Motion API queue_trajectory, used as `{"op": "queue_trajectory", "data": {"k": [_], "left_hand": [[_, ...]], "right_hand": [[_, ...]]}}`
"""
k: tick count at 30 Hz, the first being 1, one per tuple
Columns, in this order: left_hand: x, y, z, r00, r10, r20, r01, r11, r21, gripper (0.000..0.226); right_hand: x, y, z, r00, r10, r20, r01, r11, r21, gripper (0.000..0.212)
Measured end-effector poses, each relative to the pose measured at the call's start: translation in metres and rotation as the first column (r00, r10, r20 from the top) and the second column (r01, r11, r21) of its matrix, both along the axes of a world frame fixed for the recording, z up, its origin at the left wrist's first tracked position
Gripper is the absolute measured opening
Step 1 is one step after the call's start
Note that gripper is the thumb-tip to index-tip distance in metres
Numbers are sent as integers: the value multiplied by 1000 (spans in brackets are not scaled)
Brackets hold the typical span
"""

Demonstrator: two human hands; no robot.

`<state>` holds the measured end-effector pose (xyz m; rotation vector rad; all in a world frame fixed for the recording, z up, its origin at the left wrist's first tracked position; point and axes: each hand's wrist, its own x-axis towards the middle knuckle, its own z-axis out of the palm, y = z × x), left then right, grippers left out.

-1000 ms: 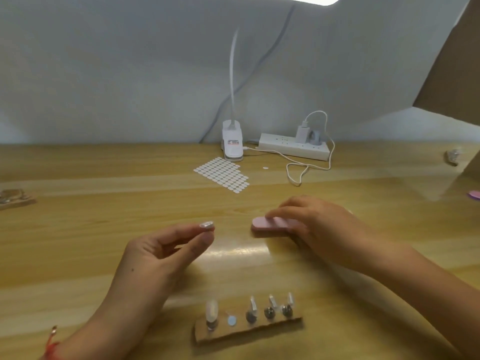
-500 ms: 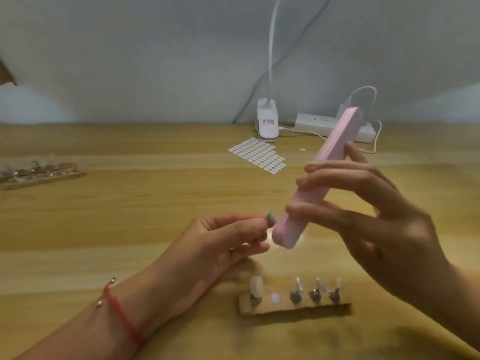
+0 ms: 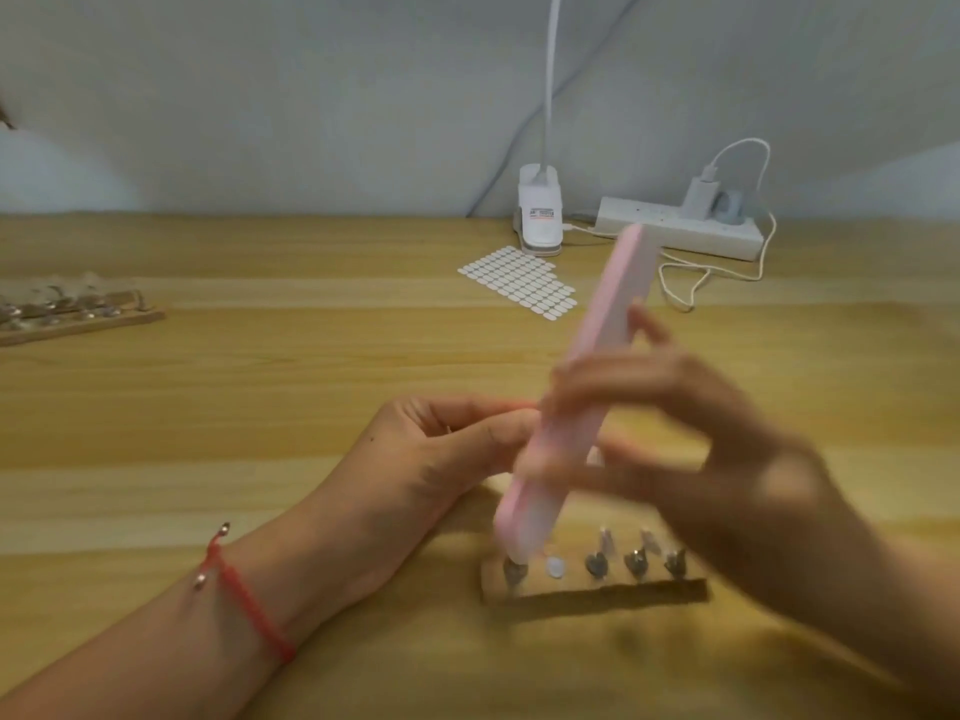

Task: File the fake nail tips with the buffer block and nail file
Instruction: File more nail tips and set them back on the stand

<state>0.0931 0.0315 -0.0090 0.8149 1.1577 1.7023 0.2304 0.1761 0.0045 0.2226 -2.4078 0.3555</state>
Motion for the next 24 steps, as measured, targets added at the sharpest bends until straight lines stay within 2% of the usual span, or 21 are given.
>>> {"op": "queue_trajectory", "data": {"k": [2, 6, 7, 10, 12, 14, 17, 18, 21, 24], "left_hand": [[-1, 0, -1, 999, 26, -25, -26, 1000, -14, 19], [0, -3, 0, 1000, -14, 0, 14, 1000, -6, 18], [0, -2, 0, 1000, -8, -8, 8, 1000, -9, 16], [0, -1, -1, 998, 37, -50, -38, 999, -17, 18], [1, -2, -1, 997, 31, -64, -33, 999, -24, 18], [1, -2, -1, 997, 37, -72, -40, 998, -39, 17], [0, -1, -2, 991, 65, -114, -70, 996, -46, 18], [1, -1, -2, 990, 59, -125, -65, 997, -44, 17], [3, -3, 1, 992, 30, -124, -37, 998, -49, 16], [1, -1, -1, 982, 73, -174, -85, 994, -67, 27]], "right_hand": [[0, 12, 5, 995, -81, -57, 81, 997, 3, 34], [7, -3, -9, 994, 104, -34, -100, 988, 122, 36], [5, 1, -7, 996, 80, -30, -75, 989, 129, 39], [2, 15, 1, 997, -57, -53, 58, 998, 18, 37], [6, 5, -6, 998, 46, -48, -44, 998, 38, 32], [7, -1, -8, 994, 107, -23, -103, 988, 114, 35], [3, 14, 2, 999, -30, -32, 30, 999, 13, 37], [4, 11, 2, 999, -25, -29, 24, 1000, -8, 34], [10, -5, -5, 991, 132, -1, -131, 990, 45, 29], [5, 7, 2, 1000, 16, -6, -16, 999, -41, 35]]}}
